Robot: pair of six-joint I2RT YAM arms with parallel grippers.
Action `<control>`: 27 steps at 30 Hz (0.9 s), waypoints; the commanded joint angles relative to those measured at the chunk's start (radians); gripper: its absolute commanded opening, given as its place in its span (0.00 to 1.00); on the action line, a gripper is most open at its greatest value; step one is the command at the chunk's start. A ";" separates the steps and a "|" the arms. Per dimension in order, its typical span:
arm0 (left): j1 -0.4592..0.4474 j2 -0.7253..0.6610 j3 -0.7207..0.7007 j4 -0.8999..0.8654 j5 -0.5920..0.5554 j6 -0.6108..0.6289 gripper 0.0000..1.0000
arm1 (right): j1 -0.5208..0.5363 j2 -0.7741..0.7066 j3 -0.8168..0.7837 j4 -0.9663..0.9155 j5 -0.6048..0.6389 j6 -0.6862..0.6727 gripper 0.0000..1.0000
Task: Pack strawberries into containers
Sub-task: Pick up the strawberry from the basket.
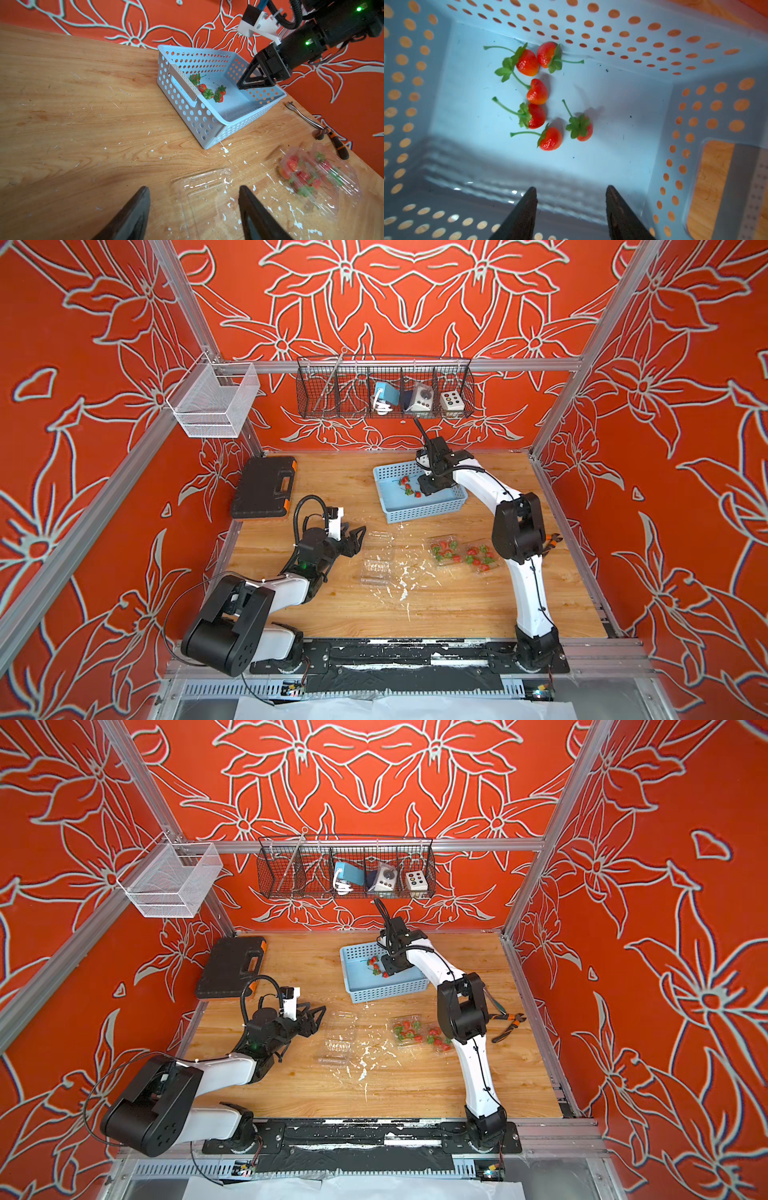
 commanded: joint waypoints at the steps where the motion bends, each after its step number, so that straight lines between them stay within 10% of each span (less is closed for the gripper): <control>1: -0.005 0.016 0.023 0.040 0.017 0.014 0.67 | -0.013 0.058 0.068 -0.076 0.002 -0.054 0.55; 27: -0.005 0.053 0.043 0.061 0.046 0.007 0.67 | -0.014 0.282 0.325 -0.154 0.015 -0.041 0.52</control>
